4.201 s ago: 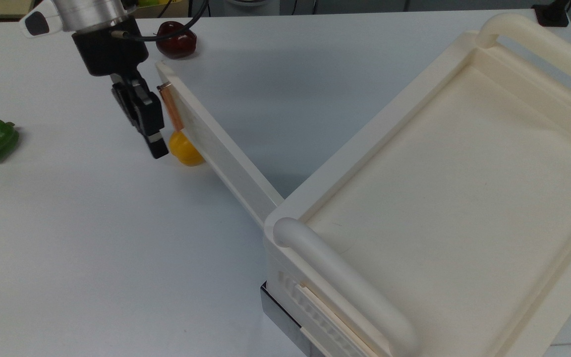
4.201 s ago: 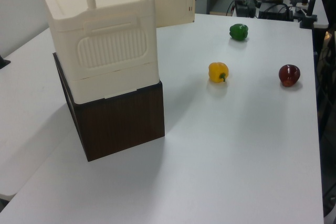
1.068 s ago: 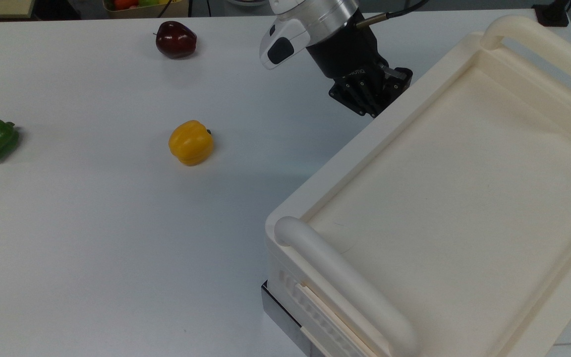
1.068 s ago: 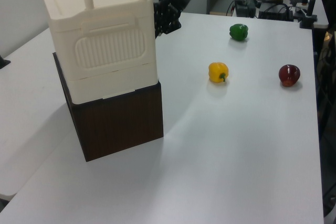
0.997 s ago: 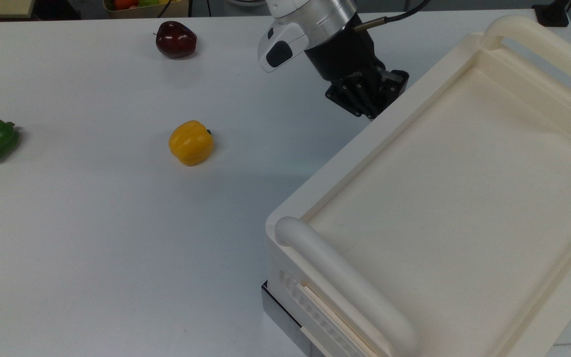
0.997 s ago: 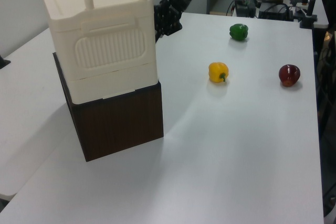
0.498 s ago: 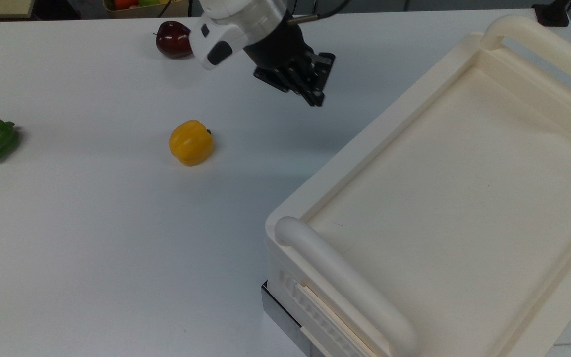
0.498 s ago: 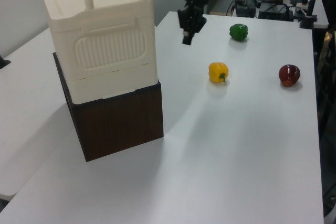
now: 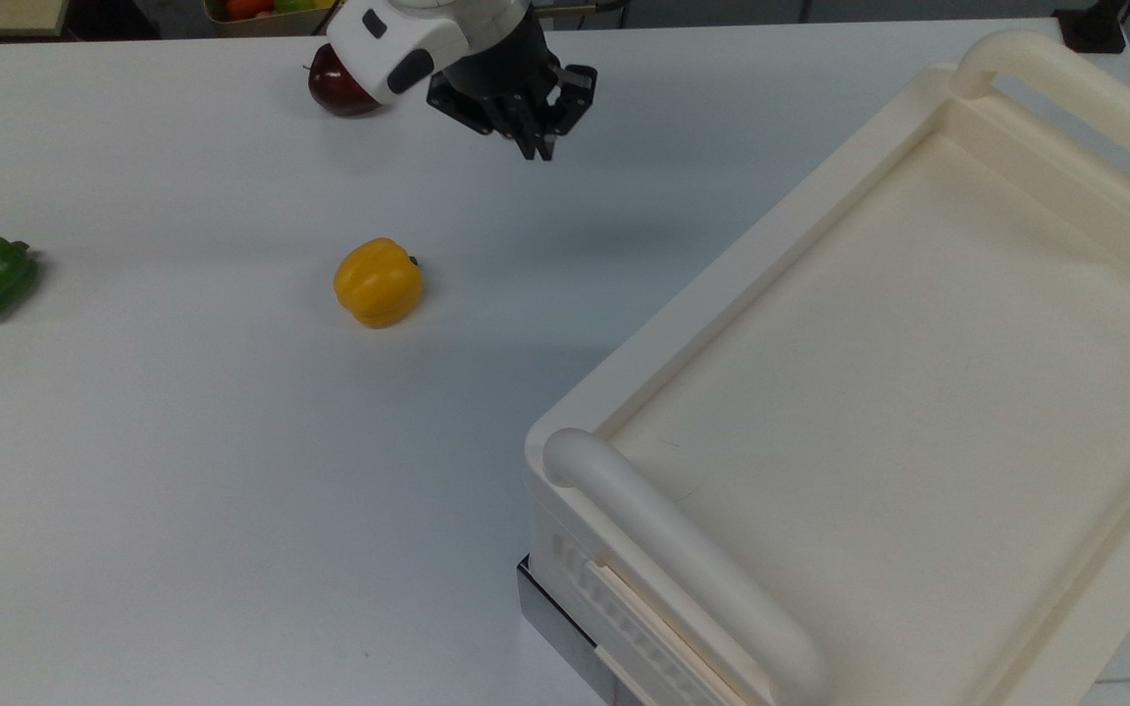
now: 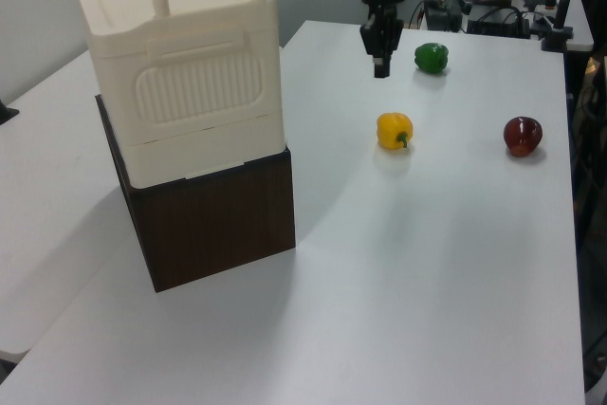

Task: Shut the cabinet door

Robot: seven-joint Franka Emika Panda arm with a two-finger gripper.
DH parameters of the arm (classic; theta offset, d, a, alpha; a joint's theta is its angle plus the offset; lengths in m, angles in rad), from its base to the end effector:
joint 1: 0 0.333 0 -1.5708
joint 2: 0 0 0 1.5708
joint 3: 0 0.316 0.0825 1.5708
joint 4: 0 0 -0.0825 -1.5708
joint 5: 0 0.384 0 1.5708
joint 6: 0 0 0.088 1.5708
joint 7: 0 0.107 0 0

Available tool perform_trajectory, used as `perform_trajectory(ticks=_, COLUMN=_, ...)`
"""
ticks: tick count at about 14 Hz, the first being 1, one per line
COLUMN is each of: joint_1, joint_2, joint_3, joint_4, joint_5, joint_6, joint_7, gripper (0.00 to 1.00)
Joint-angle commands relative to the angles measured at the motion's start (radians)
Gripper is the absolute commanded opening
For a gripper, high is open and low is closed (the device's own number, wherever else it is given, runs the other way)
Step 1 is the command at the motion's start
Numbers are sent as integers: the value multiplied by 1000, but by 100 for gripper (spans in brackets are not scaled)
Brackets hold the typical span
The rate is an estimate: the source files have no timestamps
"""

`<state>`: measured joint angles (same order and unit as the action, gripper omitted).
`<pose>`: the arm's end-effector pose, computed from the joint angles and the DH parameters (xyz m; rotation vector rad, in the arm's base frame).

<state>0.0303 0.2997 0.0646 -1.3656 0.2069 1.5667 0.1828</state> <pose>0.6350 0.0767 0.5443 -2.9218 0.1450 0.1879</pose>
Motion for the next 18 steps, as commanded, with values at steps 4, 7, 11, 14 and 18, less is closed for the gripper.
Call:
perform_trajectory(ticks=4, joint_1=-46, joint_2=-131, joint_3=-6, joint_4=-88, joint_5=-127, joint_6=-67, joint_7=-123, gripper=37)
perform_trajectory(ticks=7, joint_1=-55, joint_2=-157, joint_3=-6, joint_4=-118, joint_5=-255, joint_6=-59, joint_7=-154, gripper=100)
perform_trajectory(ticks=11, joint_1=-105, joint_2=-203, joint_3=-5, joint_4=-145, joint_5=-267, joint_6=-65, joint_7=-284, gripper=100)
perform_trajectory(ticks=14, joint_1=-112, joint_2=-296, joint_3=-3, joint_4=-256, joint_5=-251, joint_6=-53, joint_7=-302, gripper=100)
perform_trajectory(ticks=18, joint_1=-113, joint_2=-365, joint_3=-3, joint_4=-326, joint_5=-227, joint_6=-53, joint_7=-292, gripper=100)
